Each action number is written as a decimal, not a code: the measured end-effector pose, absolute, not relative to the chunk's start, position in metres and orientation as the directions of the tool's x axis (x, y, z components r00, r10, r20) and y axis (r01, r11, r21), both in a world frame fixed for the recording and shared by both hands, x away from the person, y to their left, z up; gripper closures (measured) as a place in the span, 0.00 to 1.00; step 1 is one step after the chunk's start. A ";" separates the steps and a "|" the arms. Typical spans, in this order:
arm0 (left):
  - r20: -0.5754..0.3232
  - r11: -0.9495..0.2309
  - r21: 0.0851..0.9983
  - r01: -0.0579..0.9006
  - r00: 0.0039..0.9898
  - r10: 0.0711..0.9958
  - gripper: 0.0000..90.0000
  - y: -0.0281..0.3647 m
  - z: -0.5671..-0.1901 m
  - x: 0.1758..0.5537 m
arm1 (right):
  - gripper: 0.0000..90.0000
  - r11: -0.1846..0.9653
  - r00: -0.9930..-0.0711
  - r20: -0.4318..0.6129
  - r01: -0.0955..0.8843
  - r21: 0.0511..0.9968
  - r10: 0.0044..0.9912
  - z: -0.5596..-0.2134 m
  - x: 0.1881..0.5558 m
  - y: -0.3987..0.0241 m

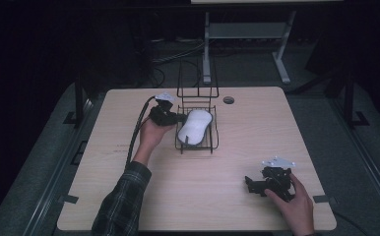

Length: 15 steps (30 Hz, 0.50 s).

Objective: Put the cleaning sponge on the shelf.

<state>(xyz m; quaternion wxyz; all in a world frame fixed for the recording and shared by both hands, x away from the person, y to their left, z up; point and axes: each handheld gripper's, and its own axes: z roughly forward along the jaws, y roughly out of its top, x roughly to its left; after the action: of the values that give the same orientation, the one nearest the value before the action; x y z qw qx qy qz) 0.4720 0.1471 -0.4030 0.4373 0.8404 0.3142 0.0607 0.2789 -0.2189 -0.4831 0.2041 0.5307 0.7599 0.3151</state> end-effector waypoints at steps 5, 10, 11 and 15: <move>-0.173 -0.448 0.759 0.473 0.809 0.562 0.99 0.149 -0.409 0.456 | 0.00 0.239 -0.355 0.024 0.677 0.696 0.935 -0.483 0.279 -0.219; -0.169 -0.469 0.743 0.478 0.812 0.558 0.99 0.147 -0.420 0.446 | 0.00 0.240 -0.356 0.023 0.677 0.696 0.934 -0.483 0.279 -0.219; -0.168 -0.477 0.737 0.479 0.813 0.558 0.99 0.147 -0.422 0.445 | 0.00 0.241 -0.356 0.023 0.676 0.696 0.934 -0.483 0.279 -0.219; -0.188 -0.466 0.738 0.488 0.811 0.553 0.99 0.146 -0.427 0.445 | 0.00 0.240 -0.356 0.023 0.677 0.696 0.934 -0.483 0.279 -0.219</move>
<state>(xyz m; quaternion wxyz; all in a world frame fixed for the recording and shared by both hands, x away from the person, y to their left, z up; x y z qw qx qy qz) 0.4446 0.1461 -0.4272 0.4177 0.8551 0.3045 0.0390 0.2786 -0.2189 -0.4831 0.2043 0.5296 0.7605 0.3154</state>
